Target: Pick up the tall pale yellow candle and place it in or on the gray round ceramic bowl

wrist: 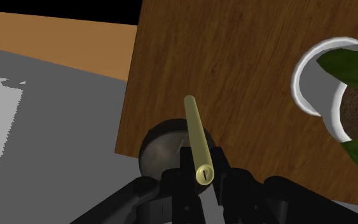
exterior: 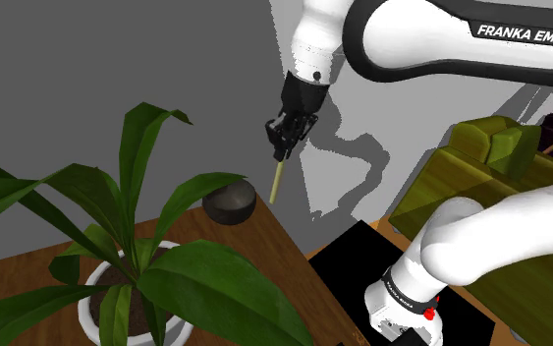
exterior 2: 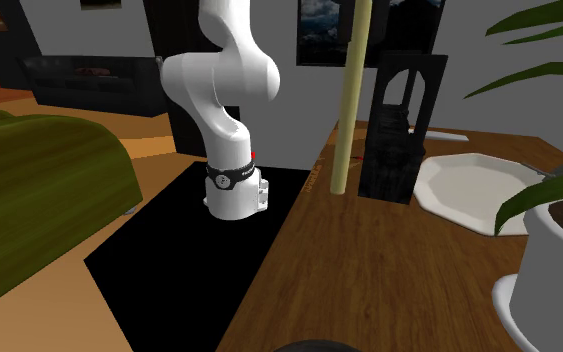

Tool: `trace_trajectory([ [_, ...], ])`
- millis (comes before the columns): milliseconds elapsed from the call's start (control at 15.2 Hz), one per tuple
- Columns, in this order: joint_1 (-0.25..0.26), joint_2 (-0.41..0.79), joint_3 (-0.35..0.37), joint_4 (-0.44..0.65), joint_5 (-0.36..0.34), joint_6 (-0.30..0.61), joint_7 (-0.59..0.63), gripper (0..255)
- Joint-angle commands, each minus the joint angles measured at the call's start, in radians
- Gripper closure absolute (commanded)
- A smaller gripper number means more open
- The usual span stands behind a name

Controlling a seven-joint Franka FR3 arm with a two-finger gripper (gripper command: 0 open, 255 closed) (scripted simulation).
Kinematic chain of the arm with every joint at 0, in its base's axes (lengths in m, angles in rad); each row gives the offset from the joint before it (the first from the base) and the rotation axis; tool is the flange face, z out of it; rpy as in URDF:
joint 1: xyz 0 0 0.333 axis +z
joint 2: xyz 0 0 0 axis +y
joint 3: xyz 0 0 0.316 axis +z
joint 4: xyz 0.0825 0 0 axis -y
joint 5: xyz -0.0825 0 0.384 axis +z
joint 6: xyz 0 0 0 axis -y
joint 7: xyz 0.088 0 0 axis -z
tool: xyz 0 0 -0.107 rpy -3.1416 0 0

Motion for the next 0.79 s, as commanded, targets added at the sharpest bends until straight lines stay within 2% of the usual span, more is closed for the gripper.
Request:
trace_trajectory([
  [0, -0.026, 0.076, 0.001, 0.076, -0.027, -0.002, -0.007, 255],
  [528, -0.097, 0.383, 0.021, 0.41, -0.143, -0.047, -0.004, 255],
  [594, -0.102, 0.424, 0.025, 0.459, -0.161, -0.059, -0.001, 255],
  [660, -0.108, 0.505, 0.033, 0.56, -0.196, -0.085, 0.006, 255],
  [726, -0.107, 0.502, 0.031, 0.542, -0.195, -0.071, 0.005, 255],
])
